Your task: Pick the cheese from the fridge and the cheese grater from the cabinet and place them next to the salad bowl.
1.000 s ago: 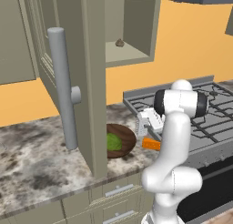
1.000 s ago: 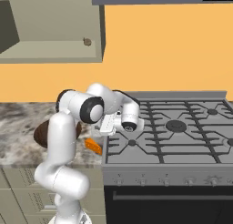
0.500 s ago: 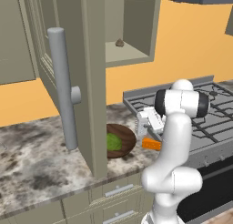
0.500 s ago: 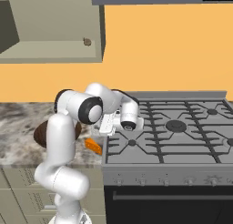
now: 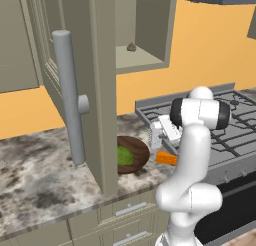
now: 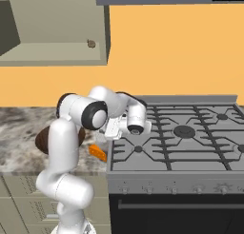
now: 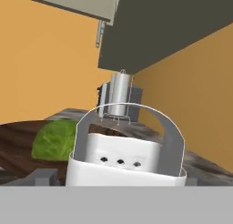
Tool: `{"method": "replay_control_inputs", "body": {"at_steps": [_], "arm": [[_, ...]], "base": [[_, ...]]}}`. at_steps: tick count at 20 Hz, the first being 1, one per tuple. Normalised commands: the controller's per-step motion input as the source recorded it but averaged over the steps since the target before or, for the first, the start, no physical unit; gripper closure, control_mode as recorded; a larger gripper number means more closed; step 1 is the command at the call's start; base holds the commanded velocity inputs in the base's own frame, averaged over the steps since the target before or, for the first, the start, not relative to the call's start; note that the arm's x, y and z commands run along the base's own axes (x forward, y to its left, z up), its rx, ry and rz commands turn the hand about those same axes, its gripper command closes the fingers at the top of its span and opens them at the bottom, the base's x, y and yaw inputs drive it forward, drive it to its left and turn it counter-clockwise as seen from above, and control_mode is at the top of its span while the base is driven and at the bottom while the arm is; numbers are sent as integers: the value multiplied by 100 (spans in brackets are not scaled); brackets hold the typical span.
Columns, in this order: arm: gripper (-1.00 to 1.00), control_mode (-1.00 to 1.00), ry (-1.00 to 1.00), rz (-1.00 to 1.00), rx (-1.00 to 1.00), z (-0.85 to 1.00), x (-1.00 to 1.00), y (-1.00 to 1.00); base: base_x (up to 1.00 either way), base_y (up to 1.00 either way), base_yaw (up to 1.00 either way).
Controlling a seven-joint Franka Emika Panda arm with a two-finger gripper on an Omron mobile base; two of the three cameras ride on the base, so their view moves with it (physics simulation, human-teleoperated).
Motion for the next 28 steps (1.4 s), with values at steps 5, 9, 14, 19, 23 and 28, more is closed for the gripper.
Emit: {"method": "replay_control_inputs", "body": {"at_steps": [5,9,14,19,23,28], "arm": [[-100,-100,0,0,0,45,0,0],[-100,-100,0,0,1,60,-8,-1],[-100,-100,-2,0,5,75,-22,-32],[-100,-100,-5,-3,8,83,-99,-40],[-100,-100,-29,0,0,100,-100,64],[-100,-100,-25,0,0,100,-100,85]], "base": [[0,0,0],[0,0,0],[0,0,0],[0,0,0],[0,0,0],[0,0,0]]}}
